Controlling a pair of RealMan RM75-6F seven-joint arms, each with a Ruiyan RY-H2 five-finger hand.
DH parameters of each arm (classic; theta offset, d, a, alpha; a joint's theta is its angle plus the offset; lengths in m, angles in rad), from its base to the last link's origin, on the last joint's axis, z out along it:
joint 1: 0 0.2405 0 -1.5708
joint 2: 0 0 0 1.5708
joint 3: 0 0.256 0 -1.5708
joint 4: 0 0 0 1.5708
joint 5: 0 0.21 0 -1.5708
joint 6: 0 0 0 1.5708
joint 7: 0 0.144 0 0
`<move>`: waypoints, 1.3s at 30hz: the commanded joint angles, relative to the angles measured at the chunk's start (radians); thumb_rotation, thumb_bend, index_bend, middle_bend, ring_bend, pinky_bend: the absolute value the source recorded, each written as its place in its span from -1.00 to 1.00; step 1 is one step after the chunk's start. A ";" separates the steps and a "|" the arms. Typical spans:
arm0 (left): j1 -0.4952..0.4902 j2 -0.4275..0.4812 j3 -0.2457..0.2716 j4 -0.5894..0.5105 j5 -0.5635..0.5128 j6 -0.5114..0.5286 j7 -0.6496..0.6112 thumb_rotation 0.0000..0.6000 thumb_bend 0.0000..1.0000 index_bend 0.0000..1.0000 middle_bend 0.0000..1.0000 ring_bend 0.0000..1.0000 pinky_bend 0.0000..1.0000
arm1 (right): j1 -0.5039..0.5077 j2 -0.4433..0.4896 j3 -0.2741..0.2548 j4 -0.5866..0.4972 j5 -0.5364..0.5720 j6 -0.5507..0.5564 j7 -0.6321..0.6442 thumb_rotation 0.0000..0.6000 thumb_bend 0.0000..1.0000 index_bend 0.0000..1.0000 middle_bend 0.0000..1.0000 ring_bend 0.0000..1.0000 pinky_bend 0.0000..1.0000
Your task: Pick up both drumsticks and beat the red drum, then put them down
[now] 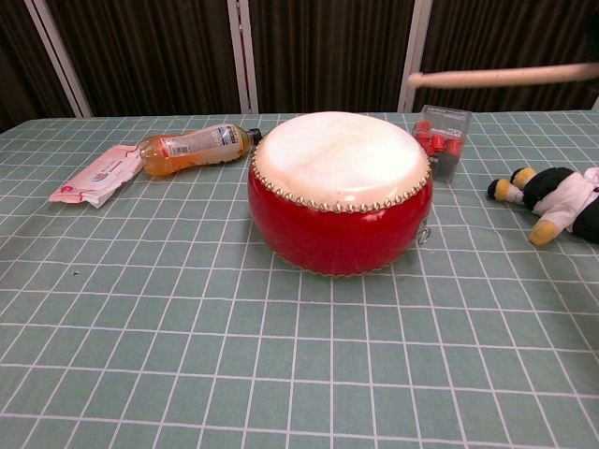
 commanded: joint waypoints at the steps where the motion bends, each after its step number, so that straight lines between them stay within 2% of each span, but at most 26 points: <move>1: -0.023 -0.010 -0.006 -0.029 -0.021 0.034 0.034 1.00 0.12 0.52 1.00 1.00 1.00 | -0.066 0.073 0.030 -0.069 -0.015 0.035 0.100 1.00 0.08 0.94 1.00 1.00 1.00; 11: -0.125 -0.098 -0.003 -0.062 -0.123 0.096 0.178 1.00 0.12 0.52 1.00 1.00 1.00 | -0.154 0.131 0.007 -0.068 -0.089 -0.005 0.271 1.00 0.08 0.94 1.00 1.00 1.00; 22: -0.236 -0.291 -0.031 0.056 -0.151 0.108 0.210 1.00 0.11 0.52 1.00 1.00 1.00 | -0.186 0.156 0.034 0.000 -0.086 -0.081 0.420 1.00 0.08 0.94 1.00 1.00 1.00; 25: -0.264 -0.332 -0.012 0.092 -0.166 0.082 0.245 1.00 0.12 0.53 1.00 1.00 1.00 | -0.187 0.158 0.037 0.006 -0.086 -0.097 0.435 1.00 0.08 0.94 1.00 1.00 1.00; 28: -0.300 -0.374 0.037 0.144 -0.216 0.043 0.329 1.00 0.12 0.53 1.00 1.00 1.00 | -0.186 0.156 0.039 0.016 -0.082 -0.114 0.444 1.00 0.08 0.94 1.00 1.00 1.00; 30: -0.325 -0.396 0.084 0.175 -0.291 0.011 0.413 1.00 0.12 0.53 1.00 1.00 1.00 | -0.185 0.155 0.039 0.023 -0.077 -0.123 0.445 1.00 0.08 0.94 1.00 1.00 1.00; 33: -0.400 -0.399 0.203 0.188 -0.559 -0.051 0.657 1.00 0.13 0.54 1.00 1.00 1.00 | -0.185 0.154 0.038 0.030 -0.071 -0.135 0.444 1.00 0.08 0.94 1.00 1.00 1.00; 36: -0.491 -0.379 0.285 0.172 -0.836 -0.077 0.871 1.00 0.13 0.54 1.00 1.00 1.00 | -0.186 0.153 0.037 0.033 -0.068 -0.140 0.441 1.00 0.08 0.94 1.00 1.00 1.00; 37: -0.516 -0.372 0.290 0.173 -0.911 -0.083 0.915 1.00 0.13 0.54 1.00 1.00 1.00 | -0.187 0.153 0.037 0.033 -0.068 -0.140 0.440 1.00 0.08 0.94 1.00 1.00 1.00; 39: -0.533 -0.354 0.272 0.184 -0.974 -0.095 0.934 1.00 0.13 0.54 1.00 1.00 1.00 | -0.188 0.152 0.038 0.033 -0.067 -0.140 0.436 1.00 0.08 0.94 1.00 1.00 1.00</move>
